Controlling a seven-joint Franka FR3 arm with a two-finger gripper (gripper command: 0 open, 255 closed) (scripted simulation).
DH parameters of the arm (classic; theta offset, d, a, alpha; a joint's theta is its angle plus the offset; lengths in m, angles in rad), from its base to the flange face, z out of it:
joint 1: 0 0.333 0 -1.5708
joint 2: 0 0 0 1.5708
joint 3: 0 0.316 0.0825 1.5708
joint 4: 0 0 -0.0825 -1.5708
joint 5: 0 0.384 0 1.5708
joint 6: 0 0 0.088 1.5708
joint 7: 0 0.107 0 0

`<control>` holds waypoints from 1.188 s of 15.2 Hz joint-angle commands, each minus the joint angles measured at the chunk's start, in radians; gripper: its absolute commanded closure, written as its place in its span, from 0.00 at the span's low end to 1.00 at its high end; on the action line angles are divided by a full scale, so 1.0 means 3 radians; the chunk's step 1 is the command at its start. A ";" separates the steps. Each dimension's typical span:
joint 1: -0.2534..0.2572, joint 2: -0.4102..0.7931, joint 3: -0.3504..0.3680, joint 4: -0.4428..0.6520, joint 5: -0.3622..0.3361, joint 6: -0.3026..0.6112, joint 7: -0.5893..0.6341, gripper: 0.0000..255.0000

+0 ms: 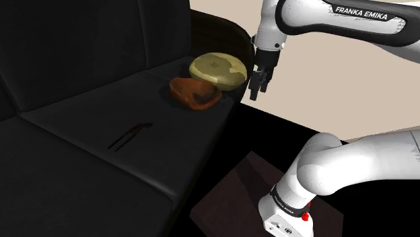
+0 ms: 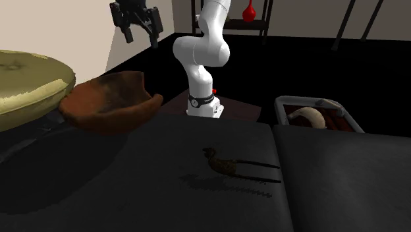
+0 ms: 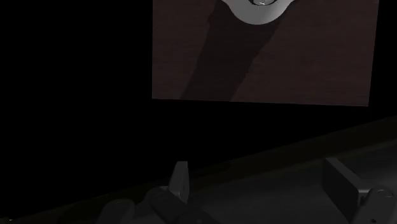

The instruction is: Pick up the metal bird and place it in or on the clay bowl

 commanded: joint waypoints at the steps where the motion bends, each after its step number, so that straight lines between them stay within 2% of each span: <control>1: 0.0000 0.0000 0.0000 0.0000 0.0000 0.0000 0.0000 0.00; 9: -0.0035 -0.0061 0.0729 -0.0171 0.0653 0.0208 0.1385 0.00; 14: -0.0088 0.0140 0.1202 -0.0089 0.0995 0.0446 0.2242 0.00; 18: -0.0187 0.0419 0.1587 0.0081 0.1178 0.0673 0.2921 0.00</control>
